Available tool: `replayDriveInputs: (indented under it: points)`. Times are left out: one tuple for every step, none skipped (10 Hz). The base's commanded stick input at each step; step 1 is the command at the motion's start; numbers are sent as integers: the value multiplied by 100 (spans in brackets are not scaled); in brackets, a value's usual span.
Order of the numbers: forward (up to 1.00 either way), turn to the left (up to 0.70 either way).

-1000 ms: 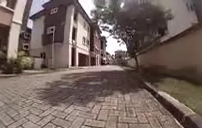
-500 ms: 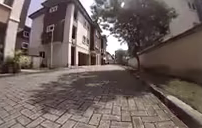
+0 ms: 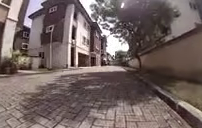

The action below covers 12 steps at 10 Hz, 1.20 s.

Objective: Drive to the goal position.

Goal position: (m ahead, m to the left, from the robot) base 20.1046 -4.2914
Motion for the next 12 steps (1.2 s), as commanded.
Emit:
replayDriveInputs:
  points:
    - [50, 0]
    - [50, 0]
    - [50, 0]
    - [50, 0]
    - [50, 0]
    - [50, 0]
    - [50, 0]
    - [50, 0]
    - [50, 0]
    - [50, 0]
    - [50, 0]
    - [50, 0]
